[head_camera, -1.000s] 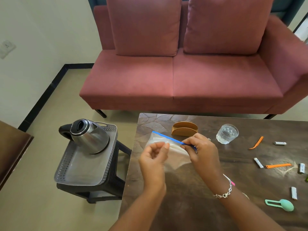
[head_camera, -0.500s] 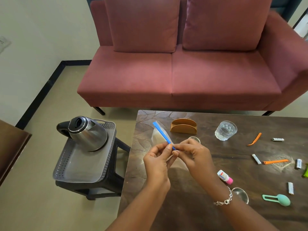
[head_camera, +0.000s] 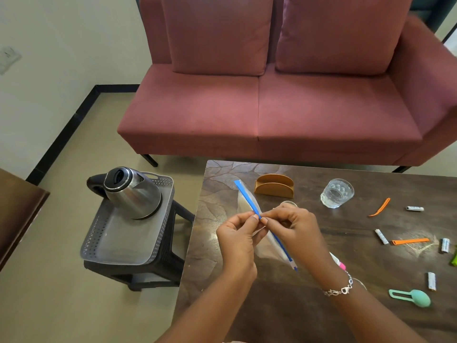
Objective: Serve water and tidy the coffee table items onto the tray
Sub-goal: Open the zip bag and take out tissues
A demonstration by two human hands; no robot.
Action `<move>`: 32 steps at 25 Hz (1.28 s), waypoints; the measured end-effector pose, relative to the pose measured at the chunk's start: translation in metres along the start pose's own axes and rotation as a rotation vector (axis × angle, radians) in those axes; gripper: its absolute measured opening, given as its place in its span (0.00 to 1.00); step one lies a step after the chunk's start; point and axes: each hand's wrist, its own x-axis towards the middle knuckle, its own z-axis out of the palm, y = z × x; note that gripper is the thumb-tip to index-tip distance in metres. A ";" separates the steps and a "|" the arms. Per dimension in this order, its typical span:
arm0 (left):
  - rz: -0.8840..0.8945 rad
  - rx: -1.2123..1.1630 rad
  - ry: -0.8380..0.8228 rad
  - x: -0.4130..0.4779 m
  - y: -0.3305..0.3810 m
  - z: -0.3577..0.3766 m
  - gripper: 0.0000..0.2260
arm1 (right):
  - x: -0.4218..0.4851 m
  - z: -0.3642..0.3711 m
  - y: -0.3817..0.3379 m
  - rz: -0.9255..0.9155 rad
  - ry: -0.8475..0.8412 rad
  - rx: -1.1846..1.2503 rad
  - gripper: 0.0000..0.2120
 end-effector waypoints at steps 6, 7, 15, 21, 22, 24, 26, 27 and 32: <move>0.082 0.127 0.009 -0.005 0.001 0.002 0.08 | -0.002 -0.003 -0.001 -0.008 -0.026 -0.060 0.07; 0.085 0.125 0.006 -0.006 0.001 0.002 0.09 | -0.003 -0.004 -0.001 -0.004 -0.037 -0.056 0.07; 0.139 0.196 -0.008 -0.005 0.000 -0.001 0.07 | -0.001 -0.008 -0.005 0.010 -0.079 -0.067 0.07; 0.134 0.247 -0.005 -0.004 -0.004 -0.004 0.06 | -0.002 -0.001 -0.006 0.042 -0.051 -0.129 0.06; 0.125 0.242 -0.009 -0.003 -0.004 -0.004 0.06 | -0.003 0.002 -0.006 0.042 -0.022 -0.144 0.06; 0.106 0.245 -0.007 -0.001 -0.003 -0.006 0.06 | -0.005 0.006 -0.007 0.030 0.042 -0.188 0.06; 0.097 0.273 0.006 0.000 -0.002 -0.009 0.08 | -0.006 0.006 -0.007 0.007 0.103 -0.236 0.05; 0.102 0.292 0.018 0.000 -0.001 -0.012 0.08 | -0.005 0.005 -0.007 -0.002 0.130 -0.258 0.04; 0.225 0.476 0.103 0.004 0.009 -0.031 0.08 | 0.001 -0.006 -0.001 0.031 0.219 -0.317 0.04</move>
